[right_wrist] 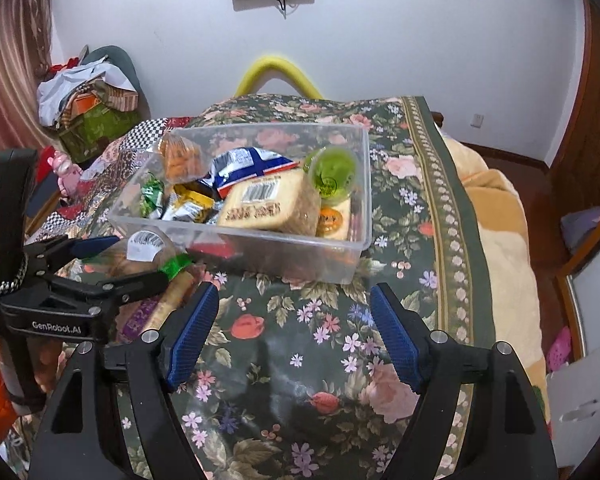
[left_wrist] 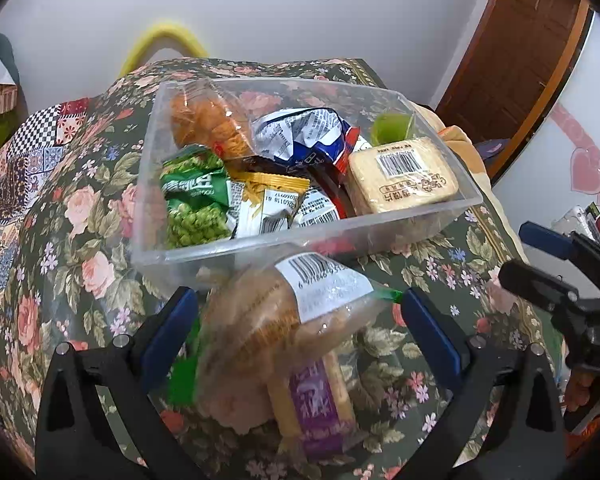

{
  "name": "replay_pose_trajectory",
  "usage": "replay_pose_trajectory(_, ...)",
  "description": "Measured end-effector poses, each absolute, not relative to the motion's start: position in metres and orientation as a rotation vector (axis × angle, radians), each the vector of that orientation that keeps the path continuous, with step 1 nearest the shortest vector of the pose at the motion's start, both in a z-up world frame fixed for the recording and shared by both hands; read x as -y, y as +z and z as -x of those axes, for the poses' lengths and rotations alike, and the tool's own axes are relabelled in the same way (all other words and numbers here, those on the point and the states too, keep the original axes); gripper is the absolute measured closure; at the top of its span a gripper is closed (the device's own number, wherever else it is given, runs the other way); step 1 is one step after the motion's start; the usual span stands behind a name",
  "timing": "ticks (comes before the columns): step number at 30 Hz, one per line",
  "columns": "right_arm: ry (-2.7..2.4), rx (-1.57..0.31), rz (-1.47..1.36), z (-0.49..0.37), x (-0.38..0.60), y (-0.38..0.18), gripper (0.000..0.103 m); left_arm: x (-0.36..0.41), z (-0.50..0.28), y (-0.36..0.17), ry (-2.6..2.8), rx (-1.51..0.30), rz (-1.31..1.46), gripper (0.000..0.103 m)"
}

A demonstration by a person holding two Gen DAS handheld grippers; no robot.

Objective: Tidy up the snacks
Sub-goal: 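Grasp the bagged bun with the left tool and lift it, then hold the bagged bun with the left tool while the right tool grasps the purple-labelled roll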

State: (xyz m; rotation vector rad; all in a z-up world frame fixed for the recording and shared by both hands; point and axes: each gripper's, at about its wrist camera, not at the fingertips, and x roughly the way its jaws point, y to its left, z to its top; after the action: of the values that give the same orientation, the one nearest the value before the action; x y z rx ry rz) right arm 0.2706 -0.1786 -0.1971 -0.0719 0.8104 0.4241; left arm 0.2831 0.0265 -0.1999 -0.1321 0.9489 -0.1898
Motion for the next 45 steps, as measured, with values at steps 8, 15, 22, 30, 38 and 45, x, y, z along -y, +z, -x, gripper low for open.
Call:
replay_pose_trajectory(8,0.432,-0.84,0.06,-0.27,0.174,-0.207,0.028,-0.024,-0.278,-0.205,-0.219,-0.921,0.11,0.005)
replay_pose_trajectory(15,0.438,-0.851,0.06,-0.267,0.167,-0.206,0.028,-0.036,-0.264,-0.204,-0.249,-0.935,0.079,0.047)
replay_pose_trajectory(22,0.484,-0.873,0.081,-0.26,0.143,-0.211,0.028,-0.065,-0.229,-0.19,-0.172,-0.87,0.091,0.048)
replay_pose_trajectory(30,0.544,-0.908,0.128,-0.259,0.091,-0.223,0.028,-0.109,-0.19,-0.176,-0.087,-0.82,0.1,0.048)
replay_pose_trajectory(38,0.568,-0.991,0.185,-0.269,0.046,-0.254,0.03,-0.136,-0.174,-0.183,-0.077,-0.829,0.147,0.048)
replay_pose_trajectory(45,0.541,-1.019,0.172,-0.276,0.051,-0.261,0.055,-0.129,-0.175,-0.193,-0.098,-0.846,0.163,0.048)
